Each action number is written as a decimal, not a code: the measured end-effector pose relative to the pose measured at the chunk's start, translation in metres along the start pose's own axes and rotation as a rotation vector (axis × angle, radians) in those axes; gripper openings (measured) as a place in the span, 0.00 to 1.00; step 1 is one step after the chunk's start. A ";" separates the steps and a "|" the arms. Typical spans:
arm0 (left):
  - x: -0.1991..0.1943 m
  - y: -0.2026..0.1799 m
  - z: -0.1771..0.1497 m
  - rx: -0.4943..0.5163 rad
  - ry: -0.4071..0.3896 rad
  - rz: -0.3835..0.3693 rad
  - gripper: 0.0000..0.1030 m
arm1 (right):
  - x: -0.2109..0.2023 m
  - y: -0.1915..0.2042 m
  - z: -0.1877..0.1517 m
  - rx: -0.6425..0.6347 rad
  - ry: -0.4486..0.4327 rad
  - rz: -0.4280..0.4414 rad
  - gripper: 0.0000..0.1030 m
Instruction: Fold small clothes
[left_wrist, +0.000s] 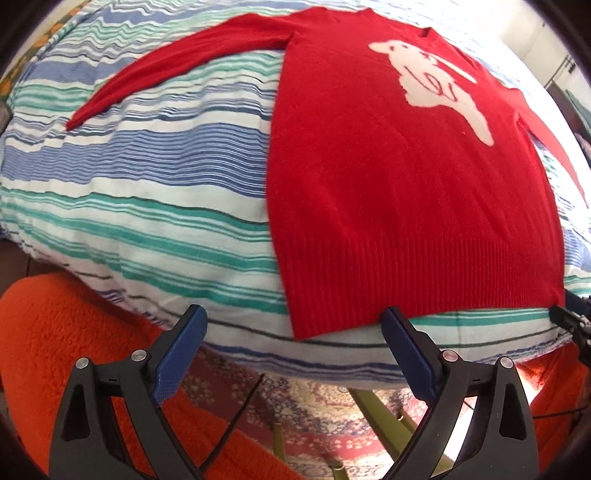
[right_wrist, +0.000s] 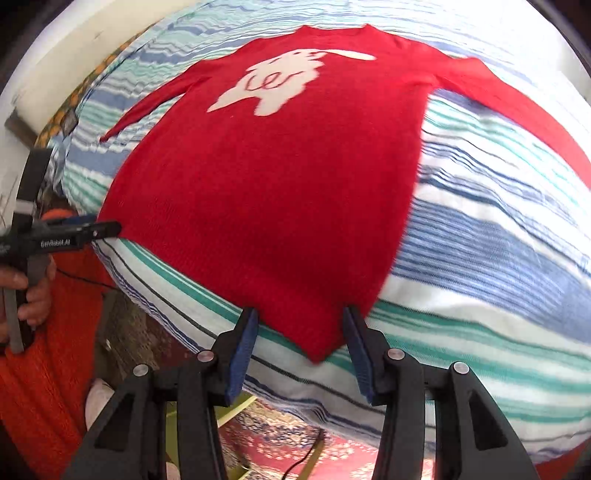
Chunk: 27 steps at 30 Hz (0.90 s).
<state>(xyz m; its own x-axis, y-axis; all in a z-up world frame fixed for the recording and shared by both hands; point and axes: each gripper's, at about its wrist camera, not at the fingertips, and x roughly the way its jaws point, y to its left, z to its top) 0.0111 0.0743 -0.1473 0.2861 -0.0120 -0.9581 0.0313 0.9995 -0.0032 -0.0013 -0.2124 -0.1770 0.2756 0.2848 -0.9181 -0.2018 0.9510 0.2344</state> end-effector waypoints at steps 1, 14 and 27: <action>-0.006 0.004 0.000 -0.008 -0.029 -0.004 0.93 | -0.004 -0.002 -0.003 0.015 -0.004 -0.008 0.47; -0.010 0.016 0.016 -0.116 -0.190 -0.021 0.93 | -0.066 -0.021 0.004 0.070 -0.335 -0.425 0.47; -0.008 0.008 0.019 -0.069 -0.221 0.040 0.93 | -0.075 -0.072 -0.004 0.273 -0.310 -0.520 0.49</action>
<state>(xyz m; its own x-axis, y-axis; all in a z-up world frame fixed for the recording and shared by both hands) 0.0272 0.0822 -0.1346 0.4887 0.0295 -0.8720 -0.0475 0.9988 0.0072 -0.0113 -0.3028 -0.1269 0.5384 -0.2365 -0.8088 0.2646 0.9587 -0.1042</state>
